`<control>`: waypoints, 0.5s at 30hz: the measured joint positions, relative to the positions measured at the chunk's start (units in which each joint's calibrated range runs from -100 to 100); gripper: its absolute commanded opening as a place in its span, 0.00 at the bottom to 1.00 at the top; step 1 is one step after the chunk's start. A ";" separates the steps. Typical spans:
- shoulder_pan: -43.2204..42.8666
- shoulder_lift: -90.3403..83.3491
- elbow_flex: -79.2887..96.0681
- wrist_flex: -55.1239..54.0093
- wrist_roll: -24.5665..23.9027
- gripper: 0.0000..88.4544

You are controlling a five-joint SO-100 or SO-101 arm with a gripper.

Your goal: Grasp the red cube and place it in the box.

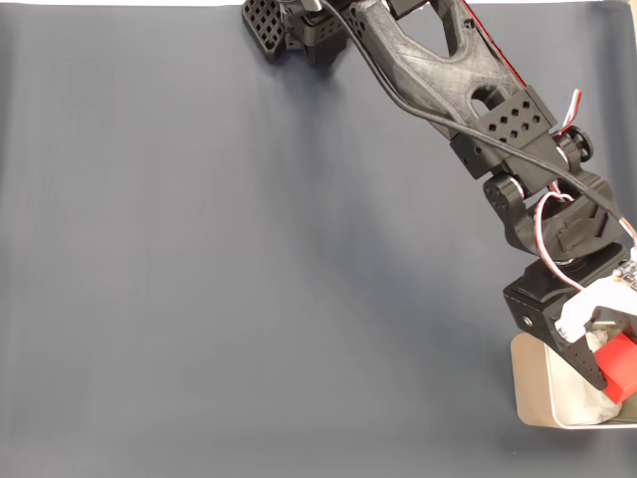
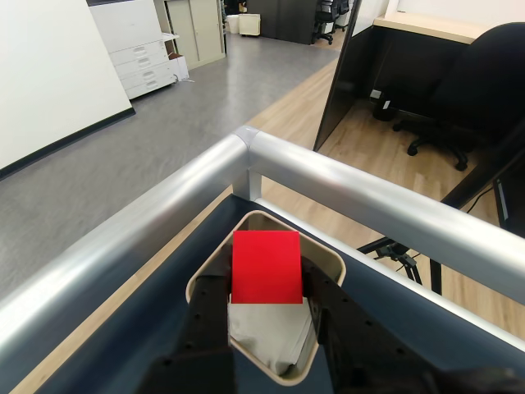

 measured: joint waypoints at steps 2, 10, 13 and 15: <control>0.00 0.00 0.00 0.00 -0.39 0.00; 0.00 0.00 0.00 0.24 -0.73 0.00; 0.00 0.00 0.00 0.24 -0.73 0.00; 0.00 0.00 0.00 0.24 -0.73 0.00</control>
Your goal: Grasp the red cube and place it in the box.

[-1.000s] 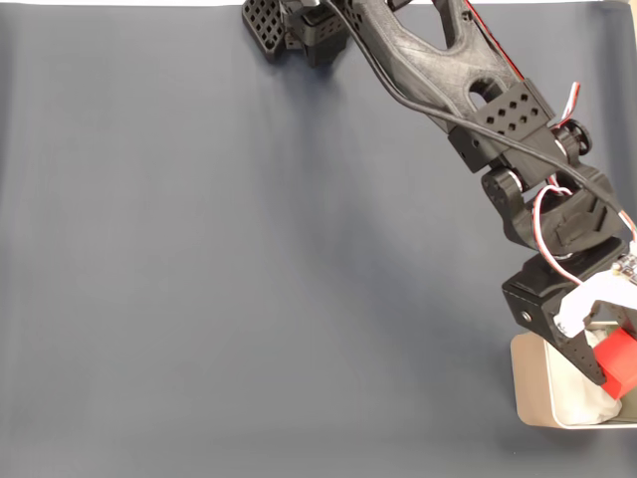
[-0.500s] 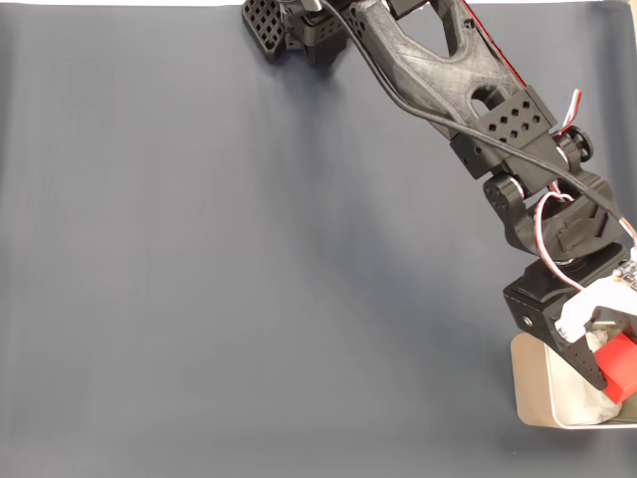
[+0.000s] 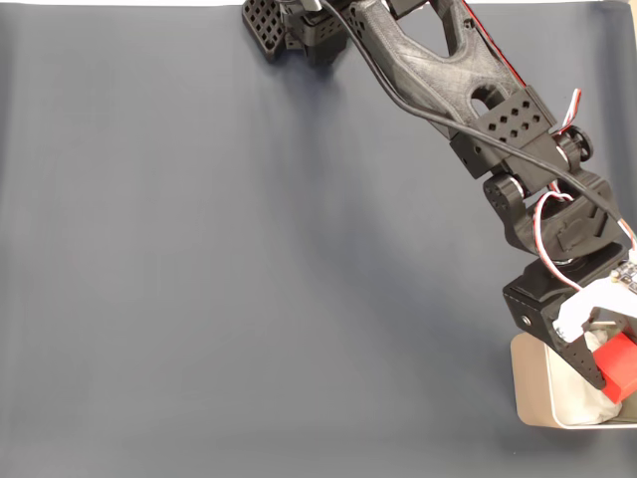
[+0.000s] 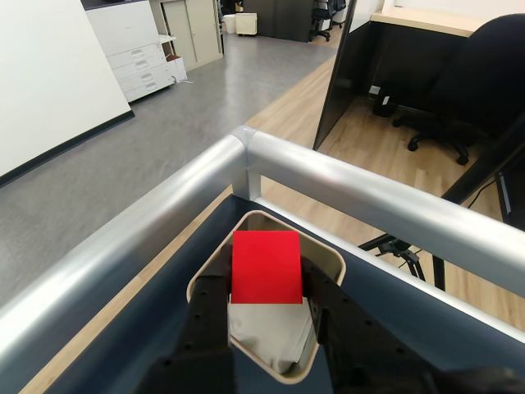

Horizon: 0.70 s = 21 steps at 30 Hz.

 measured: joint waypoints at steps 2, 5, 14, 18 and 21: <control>0.00 0.00 0.00 0.00 -0.05 0.00; 0.22 0.00 0.00 0.00 -0.54 0.06; 0.45 0.00 0.00 0.00 -0.59 0.53; 0.59 0.00 0.00 0.00 -0.39 0.58; 0.67 0.00 0.00 0.00 0.24 0.59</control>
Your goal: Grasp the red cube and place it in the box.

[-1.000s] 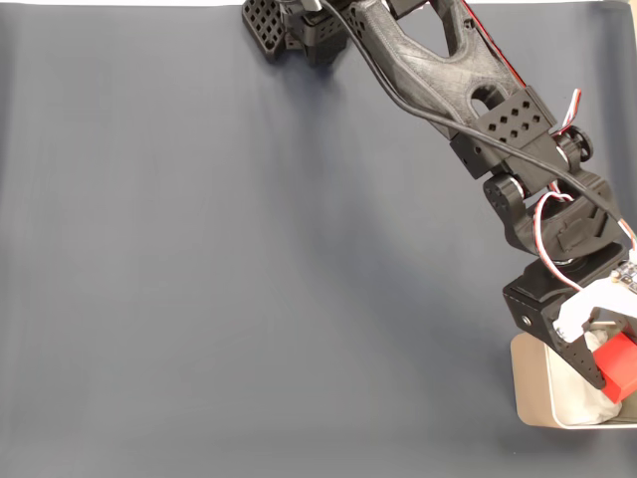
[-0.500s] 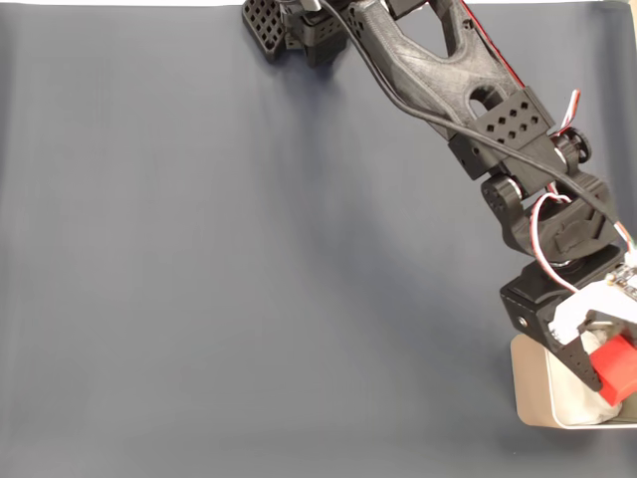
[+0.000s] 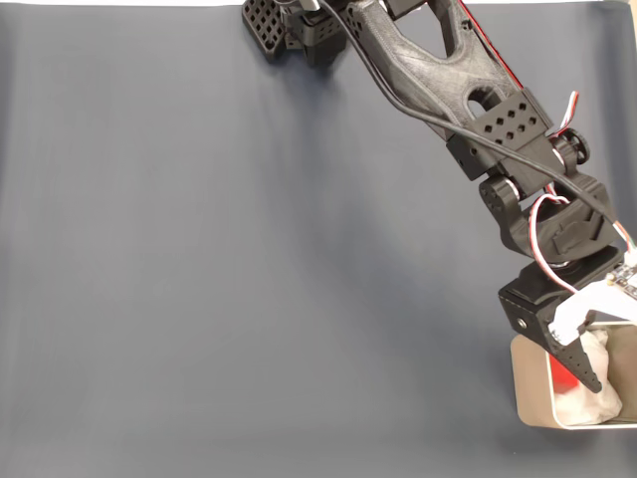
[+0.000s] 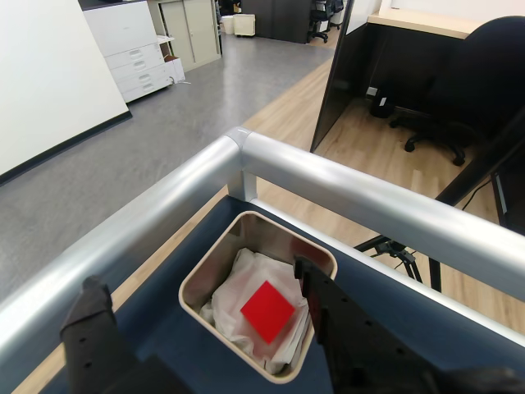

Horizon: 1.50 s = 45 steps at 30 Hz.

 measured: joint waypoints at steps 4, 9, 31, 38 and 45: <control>-0.07 0.00 0.00 0.00 0.24 0.60; -0.07 0.00 0.00 -0.08 0.24 0.60; -0.07 0.00 0.00 -0.72 0.24 0.60; -0.07 0.00 0.00 -1.03 0.24 0.55; 0.07 0.00 -0.09 -1.27 0.24 0.05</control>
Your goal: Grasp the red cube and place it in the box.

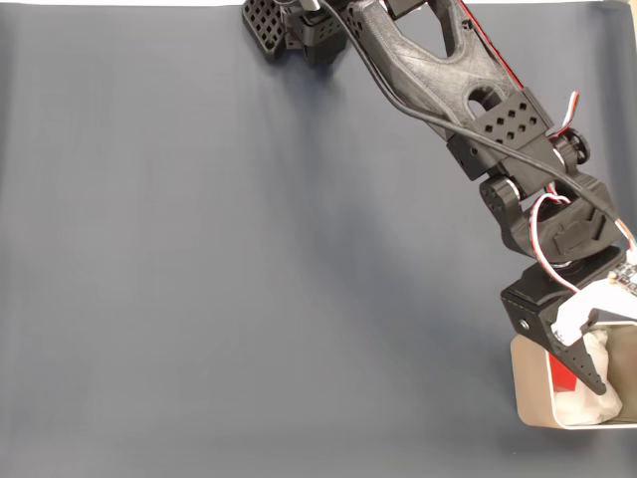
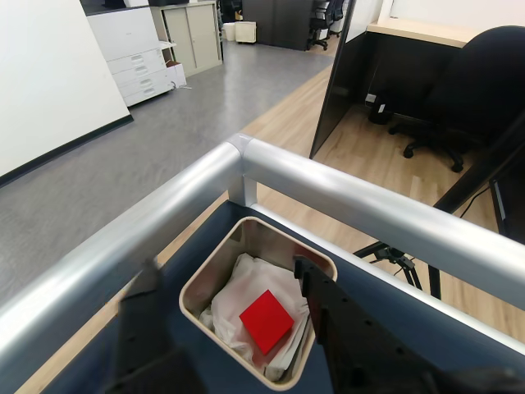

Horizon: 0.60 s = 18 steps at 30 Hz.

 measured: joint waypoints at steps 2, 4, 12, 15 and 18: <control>0.52 0.00 0.00 -0.08 -0.05 0.00; 1.56 -0.17 0.00 -0.08 -0.49 0.00; 10.53 -7.82 5.97 -0.08 -2.10 0.00; 15.36 -13.63 12.84 -0.08 -2.10 0.00; 19.21 -21.80 22.15 -0.08 -2.15 0.00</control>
